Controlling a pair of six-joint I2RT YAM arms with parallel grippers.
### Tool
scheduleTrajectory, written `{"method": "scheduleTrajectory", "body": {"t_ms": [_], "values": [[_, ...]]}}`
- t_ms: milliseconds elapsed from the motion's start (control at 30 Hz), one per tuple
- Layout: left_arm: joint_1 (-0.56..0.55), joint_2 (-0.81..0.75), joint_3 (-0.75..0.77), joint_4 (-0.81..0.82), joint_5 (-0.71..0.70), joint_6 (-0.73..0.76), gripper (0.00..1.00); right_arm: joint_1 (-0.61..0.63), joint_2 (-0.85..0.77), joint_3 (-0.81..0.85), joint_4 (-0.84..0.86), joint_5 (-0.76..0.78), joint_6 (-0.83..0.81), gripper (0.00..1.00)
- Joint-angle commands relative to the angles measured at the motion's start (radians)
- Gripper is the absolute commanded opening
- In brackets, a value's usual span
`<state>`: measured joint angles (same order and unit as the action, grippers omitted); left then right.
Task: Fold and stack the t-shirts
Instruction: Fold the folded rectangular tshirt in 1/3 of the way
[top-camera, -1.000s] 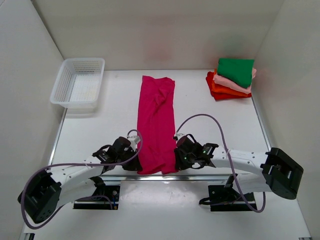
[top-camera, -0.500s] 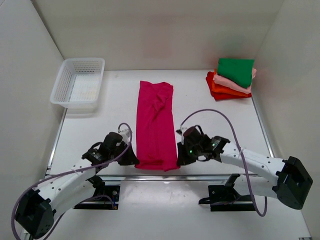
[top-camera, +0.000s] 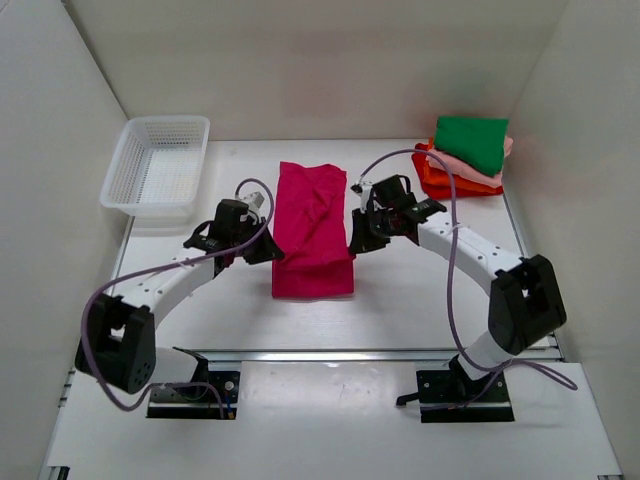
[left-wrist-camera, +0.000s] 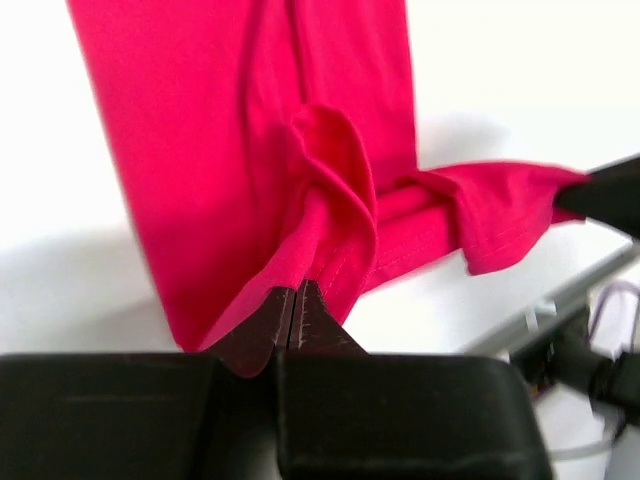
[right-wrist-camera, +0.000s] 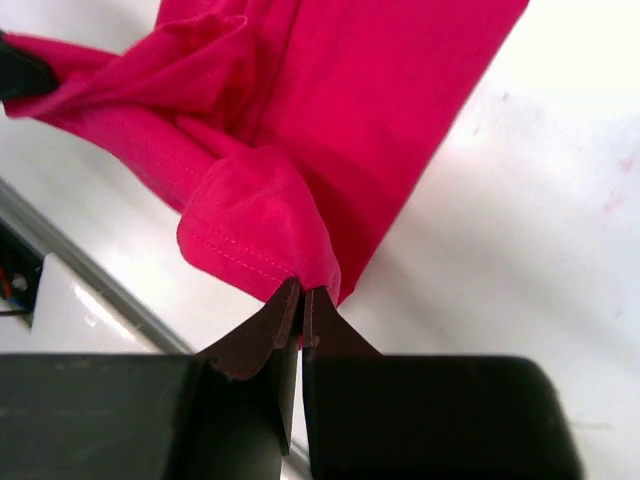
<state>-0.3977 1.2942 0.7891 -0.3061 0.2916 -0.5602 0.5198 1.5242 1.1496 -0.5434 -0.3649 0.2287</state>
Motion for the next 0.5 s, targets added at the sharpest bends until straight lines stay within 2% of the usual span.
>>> {"method": "scheduleTrajectory", "body": {"t_ms": [0,200,467], "values": [[0.042,0.071,0.059,0.050,0.001,0.049,0.04,-0.026,0.072,0.073,0.017,-0.034,-0.081,0.00],[0.103,0.171,0.075,0.143,0.014,0.060,0.05,-0.047,0.188,0.139,0.043,-0.032,-0.111,0.00],[0.143,0.301,0.174,0.188,0.058,0.079,0.06,-0.087,0.301,0.271,0.049,-0.026,-0.134,0.00]]}}
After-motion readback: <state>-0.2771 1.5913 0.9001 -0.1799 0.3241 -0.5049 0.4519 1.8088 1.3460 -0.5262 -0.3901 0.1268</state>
